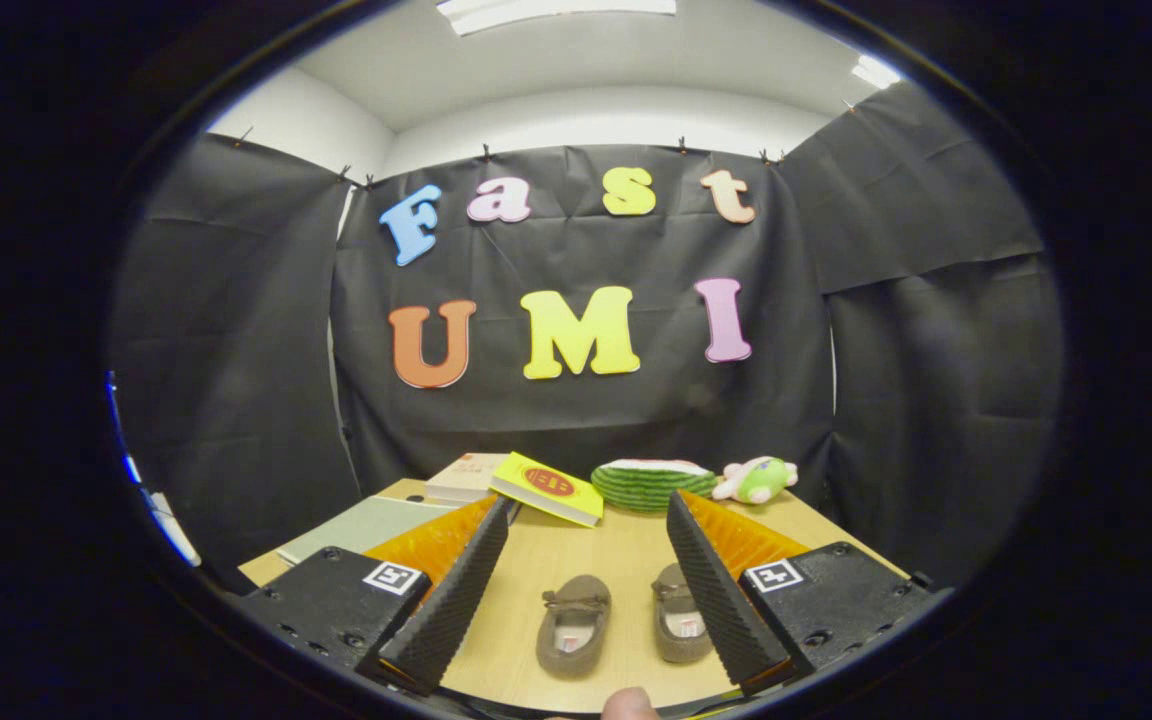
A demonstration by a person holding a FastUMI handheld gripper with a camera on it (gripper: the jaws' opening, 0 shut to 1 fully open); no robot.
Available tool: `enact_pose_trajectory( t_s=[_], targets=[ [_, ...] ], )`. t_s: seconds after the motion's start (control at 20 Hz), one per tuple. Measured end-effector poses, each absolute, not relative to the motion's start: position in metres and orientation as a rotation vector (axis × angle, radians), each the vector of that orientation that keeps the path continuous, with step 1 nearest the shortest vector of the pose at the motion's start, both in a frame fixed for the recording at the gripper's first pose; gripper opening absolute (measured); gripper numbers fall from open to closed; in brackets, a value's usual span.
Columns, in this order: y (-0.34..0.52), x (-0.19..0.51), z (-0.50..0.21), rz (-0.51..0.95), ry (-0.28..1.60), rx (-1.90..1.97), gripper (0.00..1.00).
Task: Open the storage box then place both shoes into the box .Put the left shoe in first, then the right shoe, with the right side of both shoes facing outward in a uniform manner.
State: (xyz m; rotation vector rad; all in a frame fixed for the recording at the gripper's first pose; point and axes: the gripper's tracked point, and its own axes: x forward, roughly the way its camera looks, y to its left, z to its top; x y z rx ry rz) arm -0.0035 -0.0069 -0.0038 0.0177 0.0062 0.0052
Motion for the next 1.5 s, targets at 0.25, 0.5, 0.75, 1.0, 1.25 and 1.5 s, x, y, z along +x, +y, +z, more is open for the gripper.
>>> enact_pose_trajectory(
  t_s=[0.25, 0.5, 0.75, 1.0, 1.25, 1.5],
  targets=[
    [0.014, 0.001, -0.016, 0.092, 0.034, 0.050, 1.00],
    [0.048, 0.016, -0.027, 0.229, 0.077, 0.116, 1.00],
    [0.087, 0.039, -0.068, 0.356, 0.198, 0.157, 1.00],
    [0.123, 0.059, -0.123, 0.479, 0.378, 0.298, 1.00],
    [0.128, 0.080, -0.159, 0.503, 0.514, 0.517, 0.99],
    [0.130, 0.087, -0.175, 0.515, 0.574, 0.589, 0.96]
  ],
)
